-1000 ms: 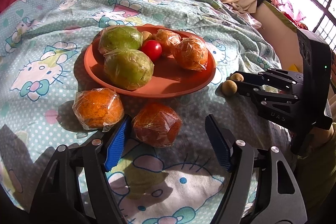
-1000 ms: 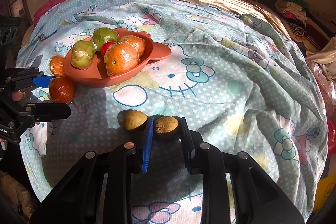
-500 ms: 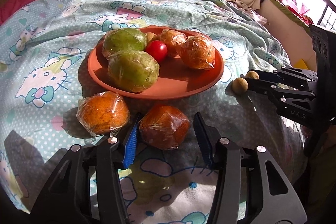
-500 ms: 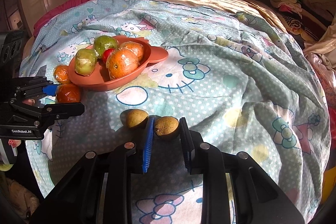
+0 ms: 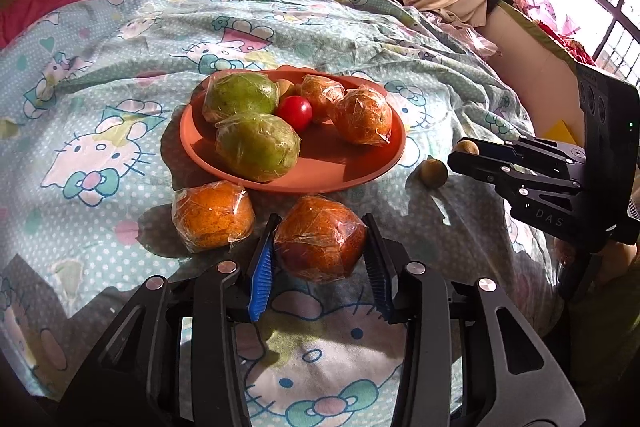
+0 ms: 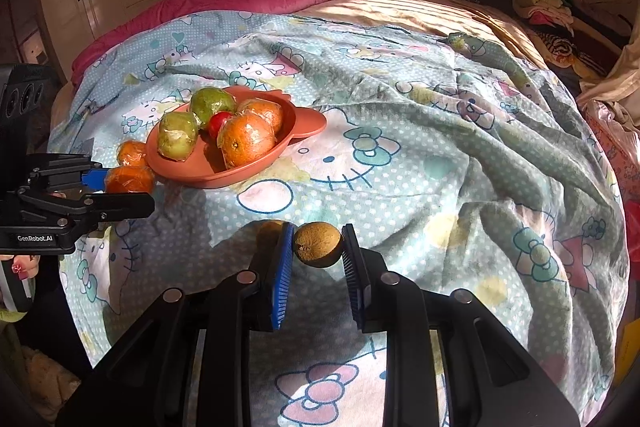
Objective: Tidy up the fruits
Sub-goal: 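Grasp the small tan fruit with the right tool while the left tool grasps the bagged orange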
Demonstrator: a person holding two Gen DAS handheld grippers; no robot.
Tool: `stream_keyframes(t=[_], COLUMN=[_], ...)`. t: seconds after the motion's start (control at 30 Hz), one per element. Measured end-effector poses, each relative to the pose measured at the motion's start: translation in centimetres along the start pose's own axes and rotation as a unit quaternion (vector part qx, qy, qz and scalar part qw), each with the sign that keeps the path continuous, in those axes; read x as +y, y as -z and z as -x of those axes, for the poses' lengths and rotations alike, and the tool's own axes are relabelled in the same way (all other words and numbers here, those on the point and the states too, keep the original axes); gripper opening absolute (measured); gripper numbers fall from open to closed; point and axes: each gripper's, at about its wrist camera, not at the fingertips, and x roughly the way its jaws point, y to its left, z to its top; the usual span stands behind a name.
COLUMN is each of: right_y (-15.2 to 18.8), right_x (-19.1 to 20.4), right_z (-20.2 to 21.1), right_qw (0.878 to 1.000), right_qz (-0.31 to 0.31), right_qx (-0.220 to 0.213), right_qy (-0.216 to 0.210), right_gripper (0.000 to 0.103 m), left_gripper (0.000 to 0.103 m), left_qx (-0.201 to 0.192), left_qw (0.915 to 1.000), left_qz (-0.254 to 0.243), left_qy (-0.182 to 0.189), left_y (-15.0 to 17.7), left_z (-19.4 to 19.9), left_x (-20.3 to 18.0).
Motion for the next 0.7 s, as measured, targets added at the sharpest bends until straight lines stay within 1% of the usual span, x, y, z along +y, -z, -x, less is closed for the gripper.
stream_keyframes(t=[0.3, 0.57, 0.7], right_y=[-1.0, -2.0, -2.7], right_x=[1.6, 3.3, 4.2], right_z=[1.6, 1.7, 1.7], right_qw=[1.0, 0.999, 0.998], right_qz=[0.013, 0.021, 0.026], right_qx=[-0.025, -0.033, -0.037], right_qy=[-0.013, -0.033, -0.043], right_gripper=[0.023, 0.023, 0.023], left_gripper=[0.032, 0.032, 0.032], left_qx=[-0.029, -0.05, -0.054], left_qw=[0.9995, 0.9981, 0.9974], left_qz=[0.011, 0.03, 0.04], left_qy=[-0.004, -0.021, -0.026], left_y=[-1.1, -2.6, -3.2], left_z=[2.8, 4.2, 4.2], left_x=[0.6, 2.8, 4.0])
